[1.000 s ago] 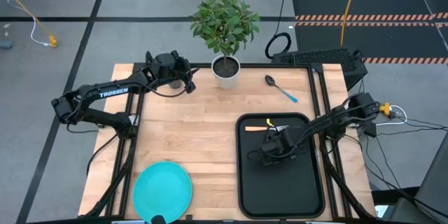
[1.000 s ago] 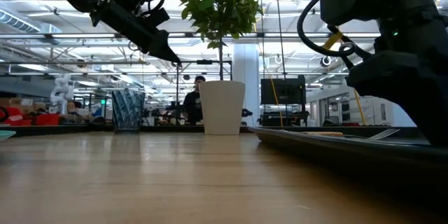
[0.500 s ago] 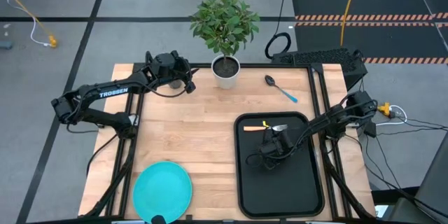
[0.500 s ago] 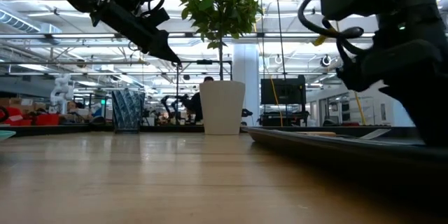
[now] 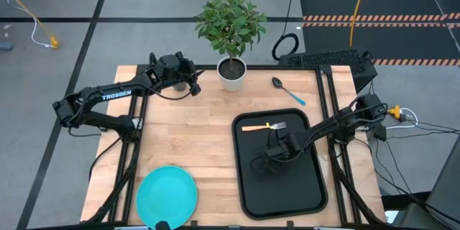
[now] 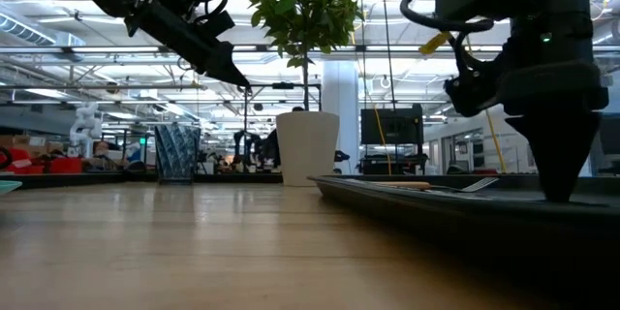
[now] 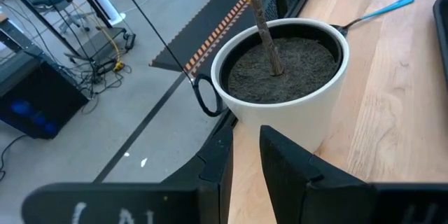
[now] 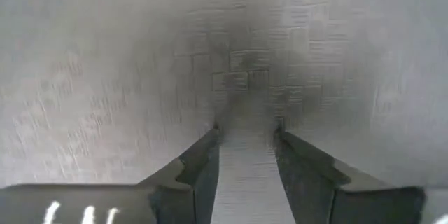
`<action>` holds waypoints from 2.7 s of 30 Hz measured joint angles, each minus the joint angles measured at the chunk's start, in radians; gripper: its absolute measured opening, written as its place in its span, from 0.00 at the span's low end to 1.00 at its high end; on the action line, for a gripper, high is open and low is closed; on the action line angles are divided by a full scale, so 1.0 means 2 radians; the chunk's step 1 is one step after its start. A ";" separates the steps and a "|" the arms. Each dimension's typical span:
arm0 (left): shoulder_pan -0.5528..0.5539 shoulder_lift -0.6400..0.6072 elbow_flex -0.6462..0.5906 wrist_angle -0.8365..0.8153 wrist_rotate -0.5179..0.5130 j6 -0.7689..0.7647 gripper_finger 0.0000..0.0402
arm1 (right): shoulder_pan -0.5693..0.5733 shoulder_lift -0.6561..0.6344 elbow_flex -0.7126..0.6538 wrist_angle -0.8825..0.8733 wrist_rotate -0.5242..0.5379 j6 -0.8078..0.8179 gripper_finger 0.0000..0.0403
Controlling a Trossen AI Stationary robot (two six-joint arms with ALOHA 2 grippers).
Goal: Pick and place plate/cup/fork/spoon on tray
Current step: Move the black tray to the center of the table
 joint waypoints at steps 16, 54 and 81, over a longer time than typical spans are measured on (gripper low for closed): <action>0.000 0.000 0.000 0.000 0.000 0.000 0.19 | -0.027 0.001 0.004 0.068 0.039 -0.112 0.33; 0.000 0.000 0.000 -0.003 0.000 0.000 0.19 | -0.065 -0.222 -0.106 -0.139 0.042 0.158 0.33; 0.000 0.000 0.000 0.000 -0.001 -0.004 0.19 | -0.065 -0.210 -0.128 -0.091 0.047 0.053 0.07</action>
